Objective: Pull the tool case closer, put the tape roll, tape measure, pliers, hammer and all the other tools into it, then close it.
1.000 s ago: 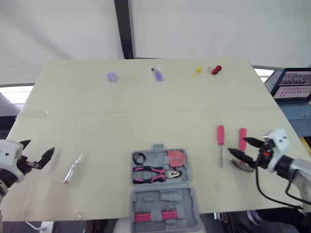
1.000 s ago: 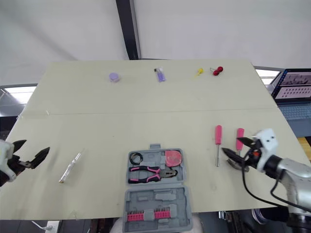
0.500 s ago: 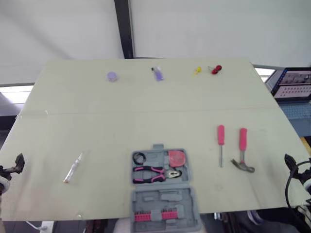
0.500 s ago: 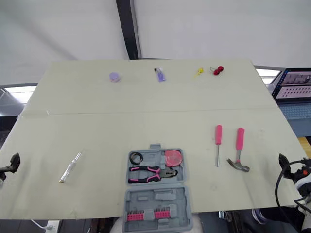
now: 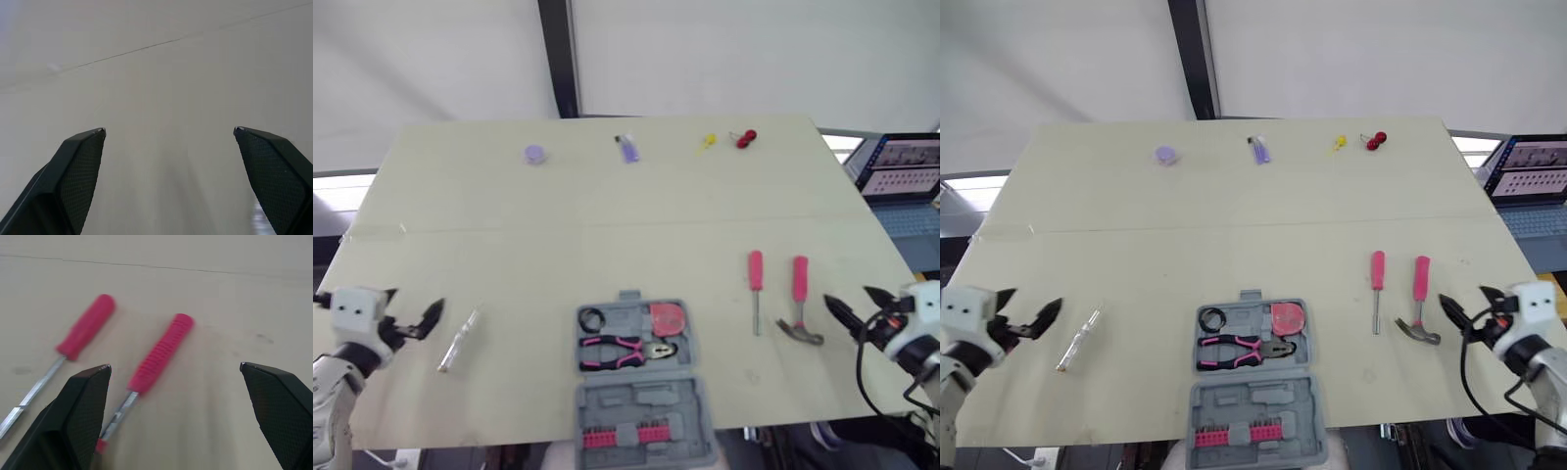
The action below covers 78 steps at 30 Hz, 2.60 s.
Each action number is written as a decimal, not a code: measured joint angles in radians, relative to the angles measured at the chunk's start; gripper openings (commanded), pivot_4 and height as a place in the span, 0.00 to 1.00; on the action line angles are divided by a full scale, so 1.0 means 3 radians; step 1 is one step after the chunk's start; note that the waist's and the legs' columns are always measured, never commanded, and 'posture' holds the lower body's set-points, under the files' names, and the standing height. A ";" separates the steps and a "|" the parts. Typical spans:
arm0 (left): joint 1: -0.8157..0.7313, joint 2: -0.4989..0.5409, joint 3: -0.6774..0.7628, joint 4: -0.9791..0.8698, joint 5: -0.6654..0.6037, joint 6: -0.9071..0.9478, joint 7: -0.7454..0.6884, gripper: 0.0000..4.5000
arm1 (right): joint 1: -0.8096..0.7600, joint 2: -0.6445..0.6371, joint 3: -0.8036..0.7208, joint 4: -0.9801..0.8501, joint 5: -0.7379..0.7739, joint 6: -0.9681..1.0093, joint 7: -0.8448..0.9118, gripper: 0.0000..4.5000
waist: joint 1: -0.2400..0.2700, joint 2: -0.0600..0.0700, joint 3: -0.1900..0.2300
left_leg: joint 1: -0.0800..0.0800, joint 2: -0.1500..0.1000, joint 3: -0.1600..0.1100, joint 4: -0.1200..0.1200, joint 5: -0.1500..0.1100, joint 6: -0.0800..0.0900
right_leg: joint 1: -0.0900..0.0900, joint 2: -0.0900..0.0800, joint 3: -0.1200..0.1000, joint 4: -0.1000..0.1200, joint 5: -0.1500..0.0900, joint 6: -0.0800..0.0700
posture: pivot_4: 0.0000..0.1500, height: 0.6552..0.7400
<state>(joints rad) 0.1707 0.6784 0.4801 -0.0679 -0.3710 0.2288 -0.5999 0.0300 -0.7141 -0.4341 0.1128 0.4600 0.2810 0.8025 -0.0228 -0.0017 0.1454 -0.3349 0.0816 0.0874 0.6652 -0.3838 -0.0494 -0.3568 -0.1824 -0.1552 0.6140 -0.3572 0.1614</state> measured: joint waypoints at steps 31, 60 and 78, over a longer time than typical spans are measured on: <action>-0.0561 0.0256 -0.2327 -0.0520 0.0315 0.0919 -0.1308 0.00 | -0.0285 -0.0531 0.2376 -0.1486 -0.0717 0.1032 0.0776 0.00 | 0.0160 0.0000 0.0007 | -0.0005 -0.0001 0.0002 0.0016 0.0000 0.0001 | -0.0006 0.0000 0.0003 0.0010 0.0000 0.0000 | 1.00 1.00; -0.1252 -0.0099 -0.2339 0.0013 0.0542 0.0810 -0.1175 0.00 | -0.0722 -0.0096 0.2342 -0.1135 -0.0921 0.1117 0.0515 0.00 | 0.0150 -0.0001 0.0008 | -0.0008 -0.0001 0.0000 0.0024 -0.0001 0.0001 | -0.0007 0.0000 0.0001 0.0016 0.0000 -0.0001 | 1.00 1.00; -0.1275 -0.0215 -0.2314 0.0167 0.0641 0.0570 -0.1157 0.00 | -0.0866 -0.0014 0.2342 -0.0952 -0.1053 0.1031 0.0490 0.00 | 0.0150 -0.0001 0.0008 | -0.0008 -0.0001 0.0000 0.0025 -0.0001 0.0001 | -0.0007 0.0000 0.0000 0.0017 0.0000 -0.0001 | 1.00 1.00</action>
<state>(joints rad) -0.2119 0.6140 -0.2140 -0.0179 -0.1788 0.3998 -0.9469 -0.2298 -0.7184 0.2684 -0.1728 0.1439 0.5902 0.9495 0.0223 -0.0019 0.1477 -0.3374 0.0814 0.0873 0.6726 -0.3840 -0.0491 -0.3590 -0.1824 -0.1552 0.6190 -0.3570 0.1612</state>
